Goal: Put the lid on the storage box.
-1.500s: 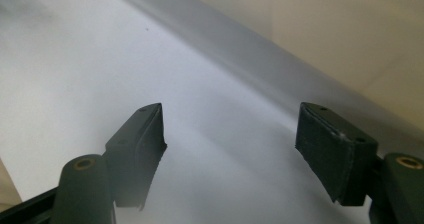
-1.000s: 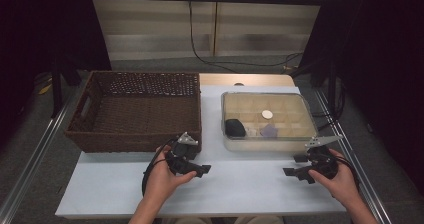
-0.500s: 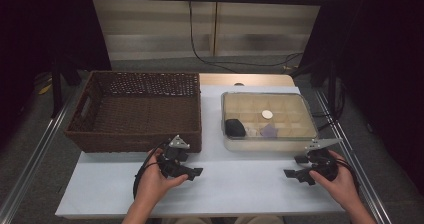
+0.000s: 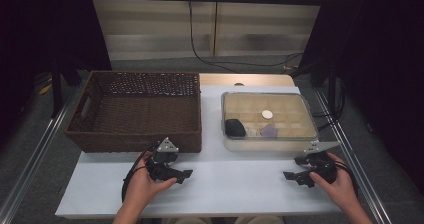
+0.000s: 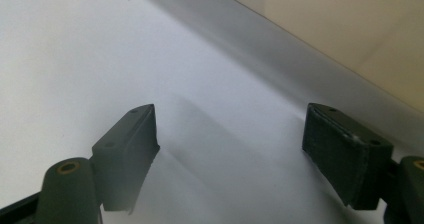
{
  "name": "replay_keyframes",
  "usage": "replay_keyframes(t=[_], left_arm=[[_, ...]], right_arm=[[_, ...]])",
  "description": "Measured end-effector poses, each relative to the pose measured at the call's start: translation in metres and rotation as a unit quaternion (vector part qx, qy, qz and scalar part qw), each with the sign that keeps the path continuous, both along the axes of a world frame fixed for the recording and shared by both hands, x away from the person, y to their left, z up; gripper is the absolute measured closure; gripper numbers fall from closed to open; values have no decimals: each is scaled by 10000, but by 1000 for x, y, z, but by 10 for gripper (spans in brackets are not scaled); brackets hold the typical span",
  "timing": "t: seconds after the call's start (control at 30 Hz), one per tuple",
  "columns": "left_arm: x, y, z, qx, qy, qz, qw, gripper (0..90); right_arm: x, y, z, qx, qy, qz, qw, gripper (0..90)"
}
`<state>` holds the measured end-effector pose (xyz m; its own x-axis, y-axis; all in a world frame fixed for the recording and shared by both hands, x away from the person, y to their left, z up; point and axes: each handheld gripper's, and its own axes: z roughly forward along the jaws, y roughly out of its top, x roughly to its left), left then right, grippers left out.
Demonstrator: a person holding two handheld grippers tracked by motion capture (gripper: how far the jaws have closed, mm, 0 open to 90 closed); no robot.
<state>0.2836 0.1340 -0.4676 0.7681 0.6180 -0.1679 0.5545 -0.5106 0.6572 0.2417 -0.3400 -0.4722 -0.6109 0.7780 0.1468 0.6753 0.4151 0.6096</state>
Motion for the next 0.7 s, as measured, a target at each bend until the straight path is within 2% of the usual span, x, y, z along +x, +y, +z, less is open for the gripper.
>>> replay_keyframes(t=[0.17, 0.33, 0.37, 0.5, 0.63, 0.7], left_arm=[[-1, 6, -2, 16, -31, 8, 10000, 195], [-1, 14, -5, 61, -114, 37, 9999, 174], [-1, 15, -6, 16, -117, 30, 9999, 174], [-2, 21, -8, 55, -140, 71, 9999, 172], [-2, 26, -10, 142, -187, 80, 9997, 162], [-2, 27, -11, 63, -185, 101, 9998, 161]], right_arm=[[-1, 1, -2, -41, -122, 77, 9999, 193], [-4, 0, -5, 25, -235, 77, 9997, 180], [-5, 0, -5, 21, -236, 50, 9997, 178], [-8, 0, -7, -6, -423, 71, 9991, 175], [-10, 1, -9, 40, -511, 64, 9987, 169], [-11, 0, -10, 52, -539, 59, 9985, 169]])
